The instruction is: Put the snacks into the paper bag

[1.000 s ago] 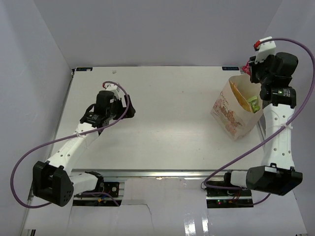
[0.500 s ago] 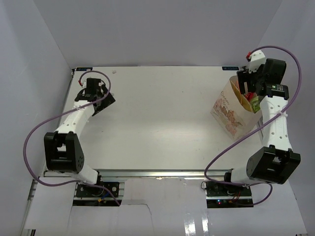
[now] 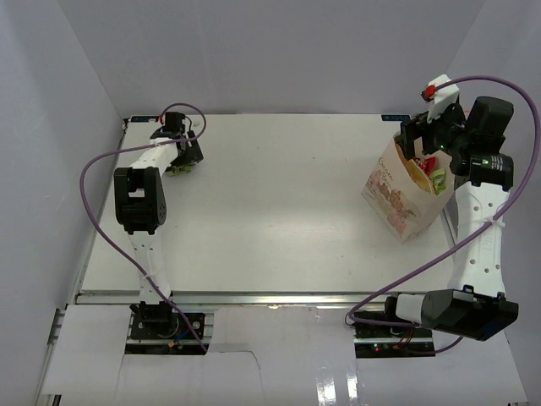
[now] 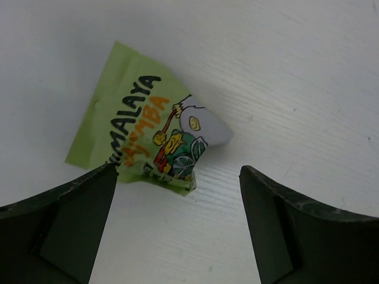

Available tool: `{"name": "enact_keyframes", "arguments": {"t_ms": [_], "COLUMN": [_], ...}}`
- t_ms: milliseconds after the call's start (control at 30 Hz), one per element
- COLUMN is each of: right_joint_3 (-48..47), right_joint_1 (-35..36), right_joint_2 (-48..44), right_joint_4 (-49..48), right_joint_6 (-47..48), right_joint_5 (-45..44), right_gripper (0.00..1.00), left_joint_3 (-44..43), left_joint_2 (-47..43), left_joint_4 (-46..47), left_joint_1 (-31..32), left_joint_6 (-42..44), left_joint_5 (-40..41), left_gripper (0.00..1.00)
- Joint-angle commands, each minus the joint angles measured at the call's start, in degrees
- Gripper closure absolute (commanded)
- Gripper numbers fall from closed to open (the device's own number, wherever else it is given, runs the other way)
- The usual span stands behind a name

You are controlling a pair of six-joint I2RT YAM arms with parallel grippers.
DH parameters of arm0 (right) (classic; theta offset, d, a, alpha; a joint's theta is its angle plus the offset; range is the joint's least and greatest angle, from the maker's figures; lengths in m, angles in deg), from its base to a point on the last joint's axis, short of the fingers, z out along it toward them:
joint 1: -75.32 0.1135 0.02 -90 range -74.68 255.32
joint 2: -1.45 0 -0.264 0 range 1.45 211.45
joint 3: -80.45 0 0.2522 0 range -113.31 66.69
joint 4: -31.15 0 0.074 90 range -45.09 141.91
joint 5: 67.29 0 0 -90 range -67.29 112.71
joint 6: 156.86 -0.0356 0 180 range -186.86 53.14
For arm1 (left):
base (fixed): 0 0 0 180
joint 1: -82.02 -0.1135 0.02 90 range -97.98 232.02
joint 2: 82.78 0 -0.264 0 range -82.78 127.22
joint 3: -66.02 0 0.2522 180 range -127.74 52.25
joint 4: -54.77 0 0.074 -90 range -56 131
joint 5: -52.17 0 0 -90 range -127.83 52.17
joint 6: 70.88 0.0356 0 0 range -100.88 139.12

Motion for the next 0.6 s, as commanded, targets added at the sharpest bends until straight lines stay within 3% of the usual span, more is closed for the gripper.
{"name": "enact_keyframes", "arguments": {"t_ms": [0,133,233,367,400,433,567], "right_joint_3": [0.35,-0.43,-0.79,-0.88,-0.96,-1.14,-2.8], "right_joint_1": [-0.18,-0.18,-0.18,-0.18,-0.18,-0.18,-0.18], "right_joint_2": [0.85,1.64,2.08,2.43,2.43,2.43,2.26], "right_joint_4": [0.85,0.85,0.85,0.94,0.94,0.94,1.12], "right_joint_6": [-1.55,-1.81,-2.07,-3.22,-3.22,-3.22,-2.96], "right_joint_5": [4.29,5.25,6.57,9.55,10.08,11.22,16.93], "right_gripper": [0.08,0.08,0.09,0.1,0.1,0.1,0.11], "left_joint_3": [-4.43,-5.92,-5.84,-3.74,-3.38,-3.03,-1.62], "left_joint_2": [0.97,4.84,6.16,6.96,6.87,6.52,4.85], "left_joint_4": [0.34,0.34,0.43,0.69,0.78,0.78,0.96], "left_joint_1": [0.06,0.06,0.06,0.06,0.06,0.06,0.06], "left_joint_6": [5.48,5.75,6.01,5.92,5.92,5.92,6.8], "left_joint_5": [-3.33,0.18,0.89,0.28,0.1,0.01,-3.14], "left_gripper": [0.05,0.08,0.22,0.47,0.65,0.72,0.88]}}
